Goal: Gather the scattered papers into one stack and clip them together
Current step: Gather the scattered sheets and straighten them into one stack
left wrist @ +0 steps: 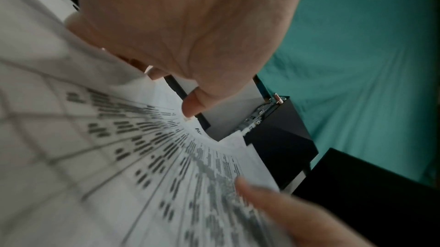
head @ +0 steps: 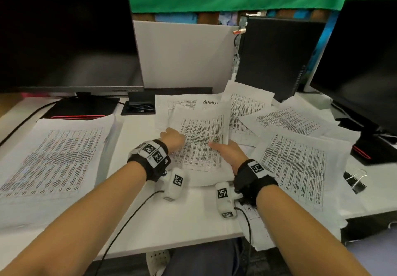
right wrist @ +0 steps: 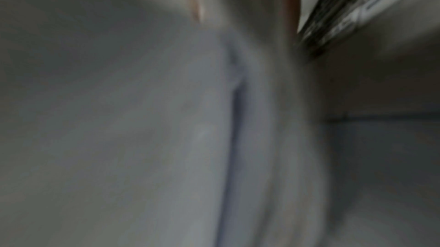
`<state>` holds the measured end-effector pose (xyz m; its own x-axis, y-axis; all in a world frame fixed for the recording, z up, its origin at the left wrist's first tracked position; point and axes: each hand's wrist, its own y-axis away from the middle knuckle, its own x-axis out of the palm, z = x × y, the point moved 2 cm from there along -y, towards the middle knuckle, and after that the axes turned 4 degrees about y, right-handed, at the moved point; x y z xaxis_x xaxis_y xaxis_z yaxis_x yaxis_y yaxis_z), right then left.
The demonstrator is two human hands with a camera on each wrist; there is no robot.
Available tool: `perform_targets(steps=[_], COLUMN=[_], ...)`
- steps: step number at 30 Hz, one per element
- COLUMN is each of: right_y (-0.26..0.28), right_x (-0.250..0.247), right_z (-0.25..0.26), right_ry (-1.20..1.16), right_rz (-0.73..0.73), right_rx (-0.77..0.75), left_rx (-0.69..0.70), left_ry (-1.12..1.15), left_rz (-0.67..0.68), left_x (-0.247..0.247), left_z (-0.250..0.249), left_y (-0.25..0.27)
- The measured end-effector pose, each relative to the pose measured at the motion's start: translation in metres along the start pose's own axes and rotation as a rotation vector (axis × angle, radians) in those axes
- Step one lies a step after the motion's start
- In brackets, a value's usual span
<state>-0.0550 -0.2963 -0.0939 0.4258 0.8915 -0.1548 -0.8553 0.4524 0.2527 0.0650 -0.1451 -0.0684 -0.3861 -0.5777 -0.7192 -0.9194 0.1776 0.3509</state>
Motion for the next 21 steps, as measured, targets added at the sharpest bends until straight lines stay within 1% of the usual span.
perform_targets(steps=[2,3,4,6,7,8,10,12,13,15,18,21], right_y=[-0.002,-0.002,-0.003,-0.003,-0.002,-0.003,-0.004,-0.005,-0.006,-0.005,-0.005,-0.003], right_x=[-0.004,-0.006,-0.007,-0.008,-0.007,-0.007,-0.007,-0.007,-0.006,-0.005,-0.007,-0.007], right_z=[-0.003,-0.005,-0.007,-0.010,-0.009,-0.010,-0.010,-0.011,-0.012,-0.011,-0.011,-0.011], right_ry=[-0.022,-0.046,-0.055,-0.050,-0.045,-0.051,-0.051,-0.035,-0.029,-0.021,-0.023,-0.034], right_rz=[-0.026,-0.022,-0.016,-0.024,-0.030,-0.037,-0.043,-0.052,-0.052,-0.050,-0.052,-0.051], right_rx=[0.021,0.022,0.021,0.021,0.021,0.019,0.009,-0.004,-0.013,-0.030,-0.043,-0.051], left_rx=[0.017,0.003,-0.029,-0.101,-0.112,-0.107,-0.053,-0.009,-0.005,0.014,0.026,0.043], left_ry=[0.037,0.062,0.096,0.083,0.104,0.153,0.255,0.347,0.356,0.331,0.265,0.237], left_rz=[0.070,0.057,0.000,-0.140,-0.173,-0.167,-0.117,-0.075,-0.050,-0.029,-0.007,-0.002], left_x=[-0.007,-0.015,-0.026,-0.045,-0.052,-0.056,-0.058,-0.056,-0.054,-0.049,-0.046,-0.043], left_z=[-0.005,-0.003,0.000,0.010,0.015,0.019,0.019,0.013,0.011,0.007,0.004,-0.008], left_y=[-0.005,-0.013,-0.023,-0.045,-0.061,-0.079,-0.092,-0.089,-0.086,-0.079,-0.087,-0.064])
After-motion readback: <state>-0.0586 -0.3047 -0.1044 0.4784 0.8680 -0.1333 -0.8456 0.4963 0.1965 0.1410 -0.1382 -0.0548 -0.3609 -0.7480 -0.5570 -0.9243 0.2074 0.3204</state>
